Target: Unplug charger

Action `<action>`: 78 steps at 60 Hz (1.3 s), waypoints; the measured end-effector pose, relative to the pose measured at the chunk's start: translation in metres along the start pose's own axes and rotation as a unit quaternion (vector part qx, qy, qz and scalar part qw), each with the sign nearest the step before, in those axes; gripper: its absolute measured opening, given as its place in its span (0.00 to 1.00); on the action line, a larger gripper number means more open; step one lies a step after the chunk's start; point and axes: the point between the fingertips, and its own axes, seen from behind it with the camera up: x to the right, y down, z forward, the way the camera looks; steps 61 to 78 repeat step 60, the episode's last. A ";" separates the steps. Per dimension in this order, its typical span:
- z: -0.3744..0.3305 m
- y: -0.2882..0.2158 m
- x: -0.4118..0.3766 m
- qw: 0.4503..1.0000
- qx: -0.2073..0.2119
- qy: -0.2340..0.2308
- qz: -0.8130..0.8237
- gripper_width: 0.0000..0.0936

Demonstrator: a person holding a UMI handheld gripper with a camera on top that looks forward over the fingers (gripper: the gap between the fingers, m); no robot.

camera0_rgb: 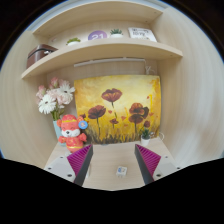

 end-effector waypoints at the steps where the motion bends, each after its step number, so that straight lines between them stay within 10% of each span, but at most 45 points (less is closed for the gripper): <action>1: -0.008 -0.004 -0.001 1.000 0.005 0.000 0.000 0.91; 27: -0.152 0.069 -0.039 0.999 -0.029 0.009 -0.025 0.92; 78: -0.187 0.102 -0.029 0.999 -0.046 -0.002 -0.030 0.91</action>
